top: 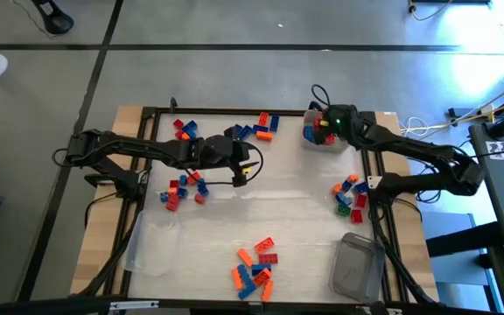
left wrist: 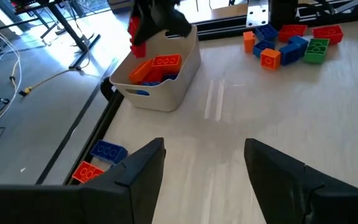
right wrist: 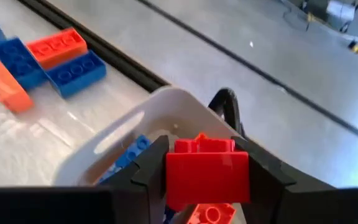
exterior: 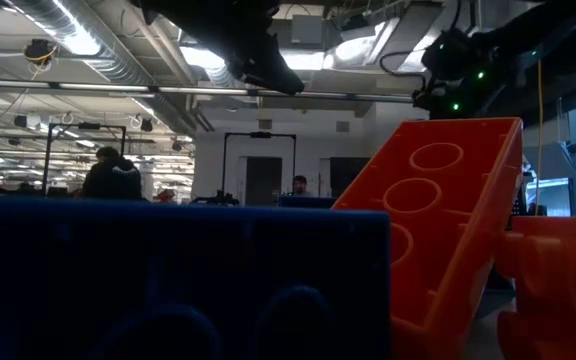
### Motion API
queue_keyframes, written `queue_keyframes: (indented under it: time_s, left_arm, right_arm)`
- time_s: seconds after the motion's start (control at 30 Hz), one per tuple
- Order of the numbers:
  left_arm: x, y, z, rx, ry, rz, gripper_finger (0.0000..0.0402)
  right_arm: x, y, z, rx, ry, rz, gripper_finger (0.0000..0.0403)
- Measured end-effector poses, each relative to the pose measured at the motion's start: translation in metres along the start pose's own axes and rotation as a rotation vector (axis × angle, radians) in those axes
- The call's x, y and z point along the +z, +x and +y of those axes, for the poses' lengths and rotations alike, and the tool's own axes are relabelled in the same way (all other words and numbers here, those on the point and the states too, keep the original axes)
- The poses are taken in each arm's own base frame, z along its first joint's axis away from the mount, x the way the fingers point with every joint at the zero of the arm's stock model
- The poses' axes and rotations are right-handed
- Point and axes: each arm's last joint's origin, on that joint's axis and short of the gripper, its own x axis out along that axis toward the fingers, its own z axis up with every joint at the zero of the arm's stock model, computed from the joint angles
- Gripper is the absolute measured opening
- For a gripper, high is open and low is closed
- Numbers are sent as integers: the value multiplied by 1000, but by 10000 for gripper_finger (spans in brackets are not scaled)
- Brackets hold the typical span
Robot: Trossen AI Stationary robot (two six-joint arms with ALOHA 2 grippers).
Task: Sort blocks by size
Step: Put the red game piece into the gray bin
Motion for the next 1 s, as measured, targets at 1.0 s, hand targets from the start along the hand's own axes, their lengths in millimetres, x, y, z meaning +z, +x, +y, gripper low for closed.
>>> queue_keyframes:
  time_s: [1.0]
  left_arm:
    - [1, 0, 0, 1, -18, -10, 210]
  right_arm:
    - [-8, 28, 1, -35, 21, 73, 216]
